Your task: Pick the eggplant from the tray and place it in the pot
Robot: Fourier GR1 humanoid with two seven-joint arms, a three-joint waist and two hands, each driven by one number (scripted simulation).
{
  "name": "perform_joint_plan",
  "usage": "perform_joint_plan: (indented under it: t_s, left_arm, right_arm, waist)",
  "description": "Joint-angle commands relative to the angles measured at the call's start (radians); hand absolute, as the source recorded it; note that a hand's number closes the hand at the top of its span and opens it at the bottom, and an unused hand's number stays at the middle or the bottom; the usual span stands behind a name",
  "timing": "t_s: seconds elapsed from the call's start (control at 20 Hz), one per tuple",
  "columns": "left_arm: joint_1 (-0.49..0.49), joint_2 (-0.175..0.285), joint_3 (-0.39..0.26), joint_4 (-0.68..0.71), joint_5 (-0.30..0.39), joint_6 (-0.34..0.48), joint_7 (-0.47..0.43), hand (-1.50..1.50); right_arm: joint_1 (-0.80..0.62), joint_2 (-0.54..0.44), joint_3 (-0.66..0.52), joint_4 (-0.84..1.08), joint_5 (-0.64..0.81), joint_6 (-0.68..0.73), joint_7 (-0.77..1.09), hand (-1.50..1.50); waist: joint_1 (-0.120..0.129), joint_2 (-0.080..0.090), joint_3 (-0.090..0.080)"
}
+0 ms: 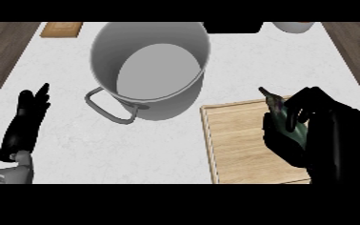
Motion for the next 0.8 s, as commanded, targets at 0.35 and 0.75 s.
perform_joint_plan:
  t_s: [0.35, 0.75]
  left_arm:
    - [-0.091, 0.009, 0.009, 0.109, -0.001, -0.013, -0.047, 0.00]
    - [-0.078, 0.008, -0.004, 0.049, 0.010, -0.040, -0.023, 0.00]
  right_arm:
    - [-0.588, 0.044, 0.251, 0.026, 0.020, 0.320, 0.445, 1.50]
    - [-0.840, 0.045, 0.190, 0.384, -0.226, 0.152, 0.616, 1.50]
  waist:
    - [0.030, 0.014, 0.000]
    - [0.048, 0.015, 0.002]
